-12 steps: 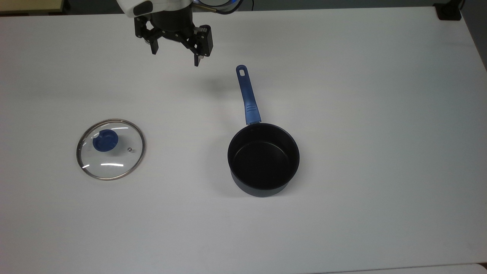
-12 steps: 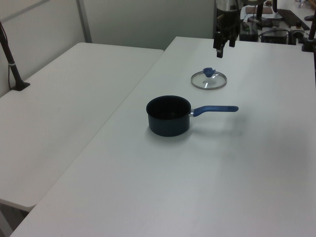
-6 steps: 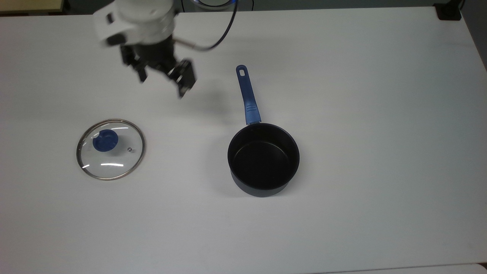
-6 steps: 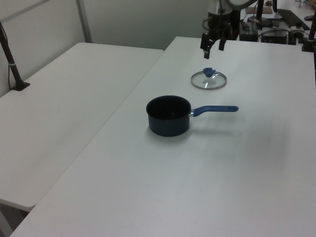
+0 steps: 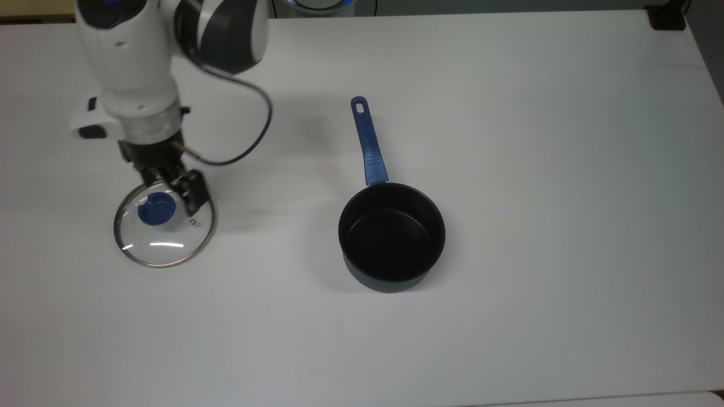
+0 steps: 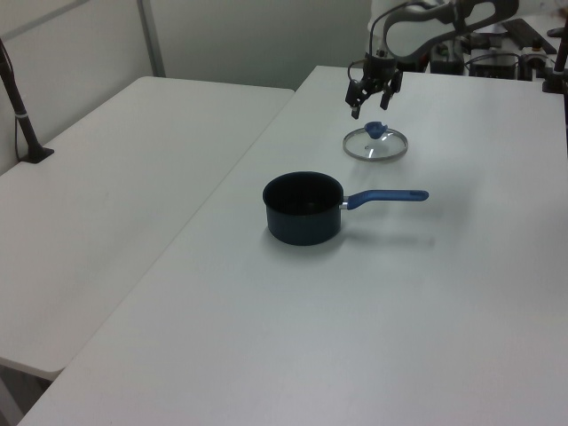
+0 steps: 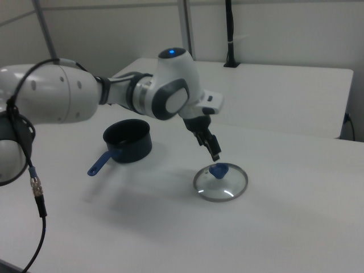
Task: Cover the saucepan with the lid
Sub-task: 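Move the gripper over the glass lid's blue knob and lower it, then close the gripper on the blue knob and lift the glass lid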
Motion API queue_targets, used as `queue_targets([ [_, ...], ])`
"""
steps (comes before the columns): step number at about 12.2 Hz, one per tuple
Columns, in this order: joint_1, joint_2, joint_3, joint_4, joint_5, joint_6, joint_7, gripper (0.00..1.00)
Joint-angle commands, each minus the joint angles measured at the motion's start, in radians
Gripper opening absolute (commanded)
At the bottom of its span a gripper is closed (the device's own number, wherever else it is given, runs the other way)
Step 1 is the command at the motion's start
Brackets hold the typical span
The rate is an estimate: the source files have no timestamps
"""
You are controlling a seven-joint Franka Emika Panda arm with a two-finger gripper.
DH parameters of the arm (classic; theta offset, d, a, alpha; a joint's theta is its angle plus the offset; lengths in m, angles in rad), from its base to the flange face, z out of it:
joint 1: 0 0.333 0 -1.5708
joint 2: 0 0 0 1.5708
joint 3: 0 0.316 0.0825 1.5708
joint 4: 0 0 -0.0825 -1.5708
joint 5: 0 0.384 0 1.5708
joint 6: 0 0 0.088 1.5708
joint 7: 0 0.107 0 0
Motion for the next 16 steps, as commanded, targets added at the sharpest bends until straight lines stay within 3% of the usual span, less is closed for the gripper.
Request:
queue_targets([
  [1, -0.038, 0.075, -0.002, 0.026, 0.009, 0.1, 0.036, 0.97],
  [4, -0.044, 0.092, -0.015, 0.023, 0.016, 0.106, -0.034, 0.95],
  [12, -0.033, 0.091, -0.016, -0.012, 0.006, 0.102, -0.055, 0.89],
  [14, -0.032, 0.091, -0.016, -0.014, 0.006, 0.093, -0.074, 0.81],
  [16, -0.03, 0.089, -0.016, -0.021, 0.006, 0.091, -0.09, 0.64],
])
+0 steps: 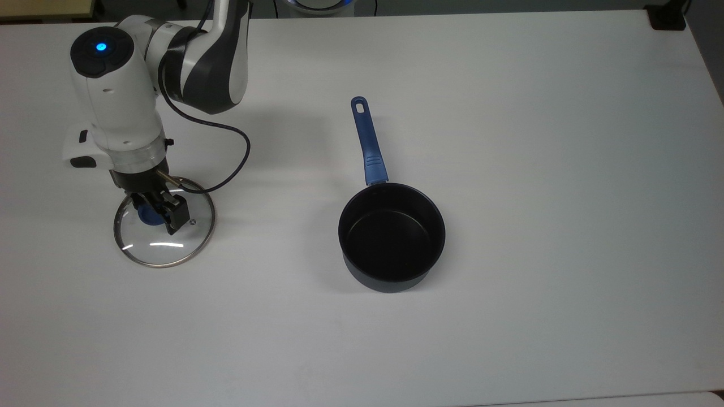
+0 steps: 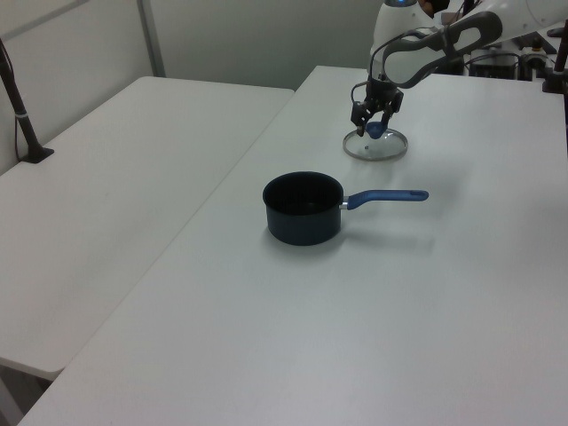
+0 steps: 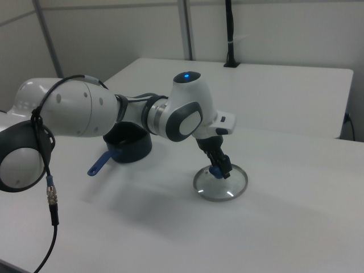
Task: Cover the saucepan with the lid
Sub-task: 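Close the gripper on the blue knob and lift the glass lid, then carry the lid over the saucepan and lower it onto the rim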
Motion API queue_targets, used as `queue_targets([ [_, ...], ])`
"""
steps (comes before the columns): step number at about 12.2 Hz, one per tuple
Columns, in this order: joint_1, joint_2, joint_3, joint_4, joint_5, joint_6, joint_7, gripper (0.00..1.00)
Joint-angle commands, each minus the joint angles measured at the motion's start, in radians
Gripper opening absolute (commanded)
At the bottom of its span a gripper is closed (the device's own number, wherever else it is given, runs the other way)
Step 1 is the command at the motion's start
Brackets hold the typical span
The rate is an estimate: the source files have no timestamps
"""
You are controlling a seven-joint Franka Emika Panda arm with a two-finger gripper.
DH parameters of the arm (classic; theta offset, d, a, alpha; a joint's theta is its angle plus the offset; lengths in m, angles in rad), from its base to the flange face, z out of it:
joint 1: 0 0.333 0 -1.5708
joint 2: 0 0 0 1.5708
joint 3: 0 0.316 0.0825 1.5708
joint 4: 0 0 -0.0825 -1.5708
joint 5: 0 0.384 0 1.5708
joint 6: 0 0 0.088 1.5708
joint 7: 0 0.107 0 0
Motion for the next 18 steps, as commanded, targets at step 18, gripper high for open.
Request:
queue_targets([
  [18, 0.572, -0.115, -0.302, 0.138, 0.113, -0.259, -0.064, 0.49],
])
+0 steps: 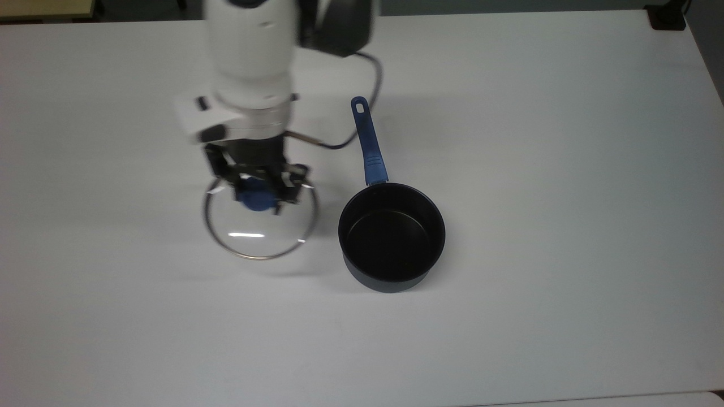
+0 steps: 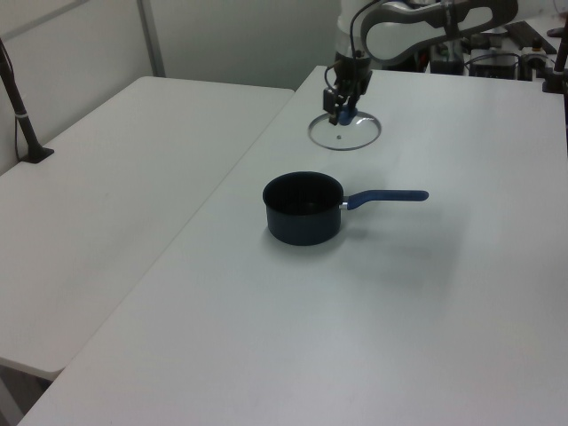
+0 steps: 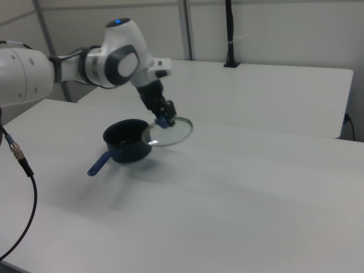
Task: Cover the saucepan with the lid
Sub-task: 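Carry the lid over the saucepan and lower it onto the rim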
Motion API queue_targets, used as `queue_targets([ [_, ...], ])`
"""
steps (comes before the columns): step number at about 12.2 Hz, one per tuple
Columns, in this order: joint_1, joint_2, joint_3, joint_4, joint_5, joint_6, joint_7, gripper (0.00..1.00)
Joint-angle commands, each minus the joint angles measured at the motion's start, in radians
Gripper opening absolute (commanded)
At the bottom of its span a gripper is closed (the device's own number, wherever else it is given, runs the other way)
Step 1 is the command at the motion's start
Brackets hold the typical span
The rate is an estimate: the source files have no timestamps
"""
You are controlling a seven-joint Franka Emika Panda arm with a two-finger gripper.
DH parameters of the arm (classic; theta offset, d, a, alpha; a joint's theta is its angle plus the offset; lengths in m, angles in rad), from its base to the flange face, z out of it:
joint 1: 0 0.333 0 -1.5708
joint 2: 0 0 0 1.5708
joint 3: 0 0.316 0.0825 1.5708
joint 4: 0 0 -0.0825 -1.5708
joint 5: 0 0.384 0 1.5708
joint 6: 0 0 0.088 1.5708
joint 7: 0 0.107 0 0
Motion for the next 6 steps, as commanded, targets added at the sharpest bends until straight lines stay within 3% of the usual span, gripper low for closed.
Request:
queue_targets([
  [1, 0.104, 0.008, -0.022, 0.052, 0.045, -0.038, 0.019, 0.49],
  [6, 0.221, 0.09, -0.021, 0.076, 0.045, 0.006, 0.082, 0.49],
])
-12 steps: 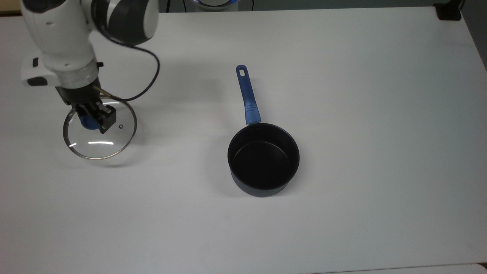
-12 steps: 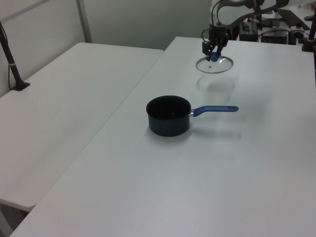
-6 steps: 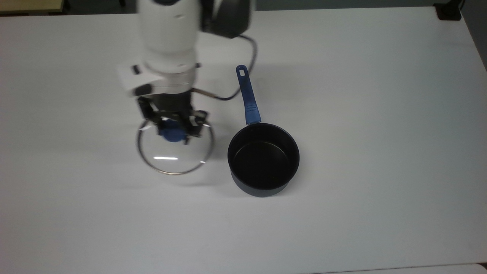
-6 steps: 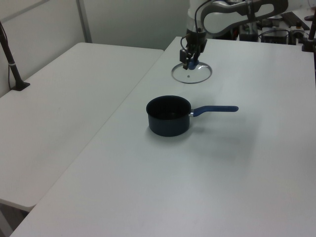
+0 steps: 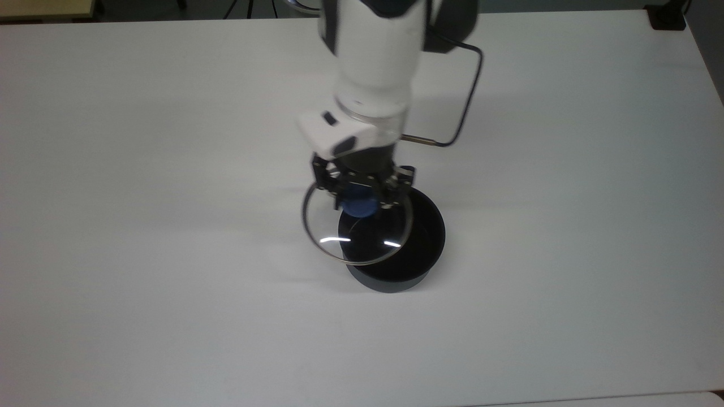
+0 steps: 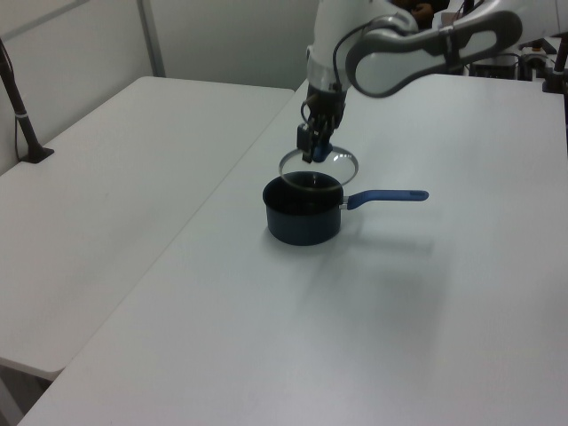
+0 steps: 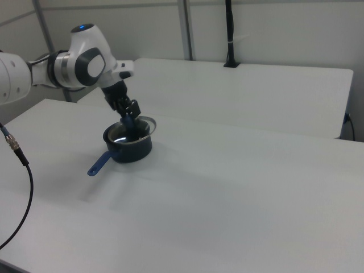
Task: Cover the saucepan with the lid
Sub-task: 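Carry the lid over the saucepan and lower it onto the rim, then settle the lid on the pan and open the gripper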
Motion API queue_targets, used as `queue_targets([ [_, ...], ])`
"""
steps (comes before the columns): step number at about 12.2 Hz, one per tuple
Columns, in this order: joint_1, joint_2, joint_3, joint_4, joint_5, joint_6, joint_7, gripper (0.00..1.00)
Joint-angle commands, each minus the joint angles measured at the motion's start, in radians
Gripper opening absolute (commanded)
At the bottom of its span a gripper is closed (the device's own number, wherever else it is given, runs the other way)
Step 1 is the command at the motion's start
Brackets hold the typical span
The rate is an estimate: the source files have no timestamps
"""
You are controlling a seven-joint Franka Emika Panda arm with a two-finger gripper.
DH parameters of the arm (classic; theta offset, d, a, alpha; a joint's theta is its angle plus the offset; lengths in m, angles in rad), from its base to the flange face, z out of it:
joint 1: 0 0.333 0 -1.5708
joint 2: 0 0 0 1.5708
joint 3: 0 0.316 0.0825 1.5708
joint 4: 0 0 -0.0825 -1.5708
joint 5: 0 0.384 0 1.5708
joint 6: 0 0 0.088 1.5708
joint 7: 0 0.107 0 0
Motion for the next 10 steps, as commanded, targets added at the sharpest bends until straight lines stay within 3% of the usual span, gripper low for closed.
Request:
queue_targets([
  [1, 0.036, 0.049, -0.016, 0.051, 0.019, 0.013, 0.032, 0.5],
  [10, 0.033, 0.092, 0.037, 0.081, 0.016, 0.082, 0.074, 0.52],
])
